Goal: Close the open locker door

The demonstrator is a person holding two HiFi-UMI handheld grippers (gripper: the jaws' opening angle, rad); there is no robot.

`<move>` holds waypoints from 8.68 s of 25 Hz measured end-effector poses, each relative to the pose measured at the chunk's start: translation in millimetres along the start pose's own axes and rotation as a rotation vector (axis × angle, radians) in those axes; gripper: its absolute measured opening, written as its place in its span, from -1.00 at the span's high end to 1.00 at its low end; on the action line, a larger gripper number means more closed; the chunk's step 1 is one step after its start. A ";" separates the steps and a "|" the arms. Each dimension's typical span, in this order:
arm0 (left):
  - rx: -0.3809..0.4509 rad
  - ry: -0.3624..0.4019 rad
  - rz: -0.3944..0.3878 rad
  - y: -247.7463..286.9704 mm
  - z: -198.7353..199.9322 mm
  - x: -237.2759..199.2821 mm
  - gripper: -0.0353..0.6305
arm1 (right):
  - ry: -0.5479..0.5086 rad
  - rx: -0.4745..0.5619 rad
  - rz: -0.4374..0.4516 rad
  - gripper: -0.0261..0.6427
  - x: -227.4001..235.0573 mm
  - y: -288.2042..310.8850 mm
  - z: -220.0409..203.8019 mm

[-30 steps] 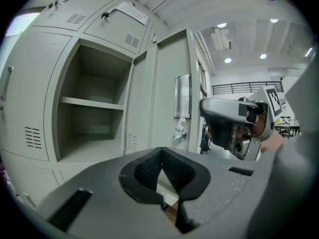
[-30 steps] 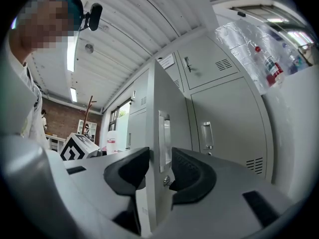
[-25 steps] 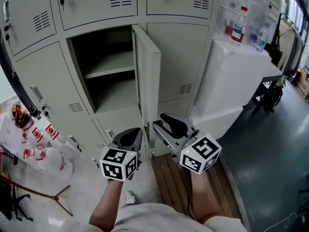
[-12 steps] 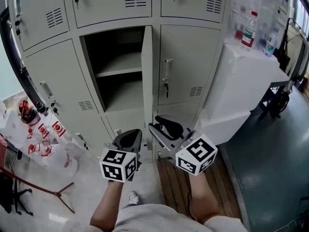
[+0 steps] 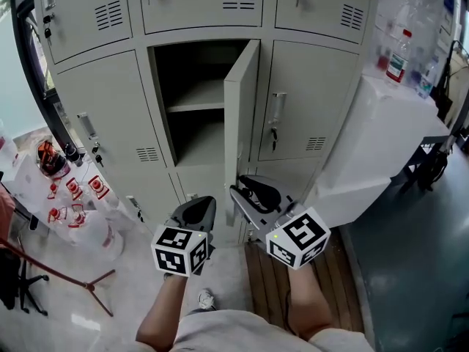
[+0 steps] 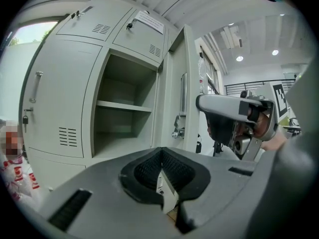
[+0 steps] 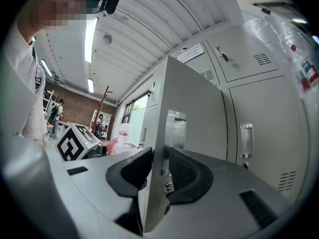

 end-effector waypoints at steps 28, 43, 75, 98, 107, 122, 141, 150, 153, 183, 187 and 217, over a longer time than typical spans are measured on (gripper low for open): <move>-0.023 -0.037 0.027 -11.2 -25.1 -46.4 0.87 | 0.083 0.037 0.004 0.46 -5.6 37.6 -2.8; -0.013 -0.054 0.074 -7.6 -28.6 -78.6 0.87 | 0.116 0.034 0.128 0.59 -14.6 77.0 -8.5; 0.041 -0.093 0.114 20.2 -33.8 -168.5 0.87 | 0.105 0.036 0.100 0.65 -8.6 177.6 -15.4; 0.068 -0.057 0.055 42.2 -33.7 -221.5 0.87 | 0.097 0.088 -0.015 0.69 18.9 238.9 -17.0; 0.085 -0.042 0.040 53.7 -29.7 -235.3 0.87 | 0.088 0.096 -0.064 0.75 32.9 256.5 -17.7; 0.108 -0.041 -0.010 68.4 -28.5 -245.9 0.87 | 0.085 0.085 -0.191 0.77 53.4 279.4 -17.3; 0.139 -0.040 -0.033 50.7 -18.9 -237.5 0.87 | 0.117 0.038 -0.192 0.78 54.0 281.1 -17.4; 0.119 -0.041 -0.003 36.1 -24.4 -240.4 0.87 | 0.092 0.021 -0.211 0.78 53.4 279.0 -17.0; 0.118 -0.039 -0.002 35.0 -23.9 -238.3 0.87 | 0.087 0.022 -0.221 0.78 55.2 276.2 -16.7; 0.088 -0.025 0.010 23.6 -9.4 -171.2 0.87 | 0.095 0.029 -0.202 0.78 41.4 192.1 -18.6; 0.084 -0.025 0.005 18.5 -6.7 -151.8 0.87 | 0.090 0.015 -0.207 0.79 35.7 170.4 -20.0; 0.111 -0.001 0.058 -21.8 26.2 -58.2 0.87 | 0.075 -0.020 -0.212 0.91 5.3 42.6 -21.2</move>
Point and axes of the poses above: the fingertips, and each gripper's own axes: y forward along the fingers, x to its right, z out of its top, the point moved 2 cm from there along -y, backward along the fingers, and after that the axes turned 14 degrees about y, right-handed, at the moved point
